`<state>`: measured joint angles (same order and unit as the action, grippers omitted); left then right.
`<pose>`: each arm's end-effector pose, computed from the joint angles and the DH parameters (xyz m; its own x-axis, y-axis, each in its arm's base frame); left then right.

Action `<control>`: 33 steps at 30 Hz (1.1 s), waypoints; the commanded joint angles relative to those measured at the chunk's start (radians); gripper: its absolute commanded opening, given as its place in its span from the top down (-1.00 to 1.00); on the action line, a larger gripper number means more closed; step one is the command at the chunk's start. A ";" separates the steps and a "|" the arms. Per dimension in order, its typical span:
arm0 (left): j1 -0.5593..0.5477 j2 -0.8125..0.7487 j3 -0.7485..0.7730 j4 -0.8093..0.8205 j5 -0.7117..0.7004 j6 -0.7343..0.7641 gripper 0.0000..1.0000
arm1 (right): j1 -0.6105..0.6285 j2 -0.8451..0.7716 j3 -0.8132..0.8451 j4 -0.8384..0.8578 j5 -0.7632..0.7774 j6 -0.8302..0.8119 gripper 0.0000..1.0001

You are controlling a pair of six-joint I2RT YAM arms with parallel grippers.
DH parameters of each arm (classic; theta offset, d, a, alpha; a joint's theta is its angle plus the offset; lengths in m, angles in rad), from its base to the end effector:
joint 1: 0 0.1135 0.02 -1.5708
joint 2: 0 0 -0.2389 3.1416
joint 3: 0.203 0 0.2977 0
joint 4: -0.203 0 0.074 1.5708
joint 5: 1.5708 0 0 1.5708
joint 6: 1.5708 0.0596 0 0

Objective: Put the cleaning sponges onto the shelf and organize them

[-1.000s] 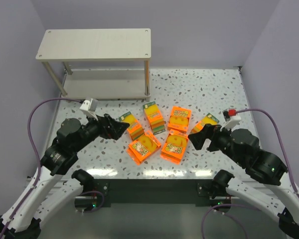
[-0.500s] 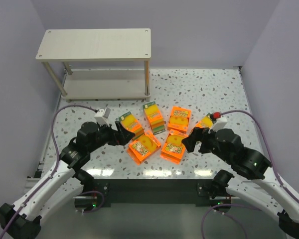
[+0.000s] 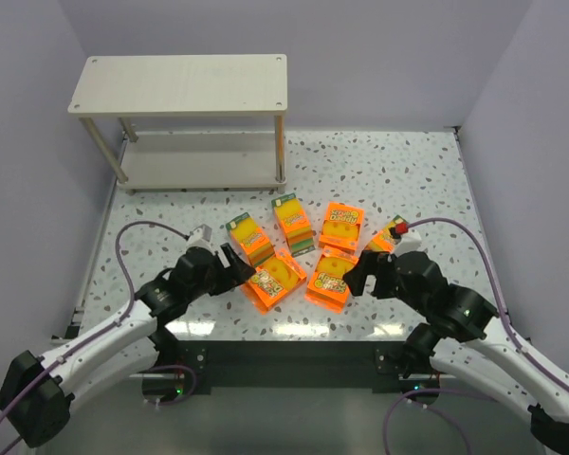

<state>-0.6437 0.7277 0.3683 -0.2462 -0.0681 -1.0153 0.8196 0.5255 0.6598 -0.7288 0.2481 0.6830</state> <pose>0.1987 -0.1440 0.1501 -0.7108 -0.5264 -0.4665 -0.0947 0.7288 -0.6781 0.1495 0.1387 0.2581 -0.6560 0.1939 -0.7294 -0.2006 0.8869 0.4162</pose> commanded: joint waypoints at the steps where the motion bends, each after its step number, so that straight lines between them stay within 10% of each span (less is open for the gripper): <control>1: -0.071 0.071 -0.023 0.051 -0.085 -0.136 -0.57 | 0.000 0.013 -0.006 0.051 0.023 0.020 -0.98; 20: -0.287 0.325 0.034 0.154 -0.268 -0.341 -0.10 | 0.001 -0.012 -0.043 0.063 0.028 0.033 -0.98; 33: -0.304 0.262 -0.003 0.072 -0.222 -0.336 1.00 | 0.001 -0.018 -0.046 0.051 0.014 0.039 -0.97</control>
<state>-0.9379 1.0588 0.3771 -0.1001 -0.2794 -1.3521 0.8196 0.5205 0.6212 -0.7029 0.2516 0.7052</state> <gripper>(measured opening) 0.025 0.987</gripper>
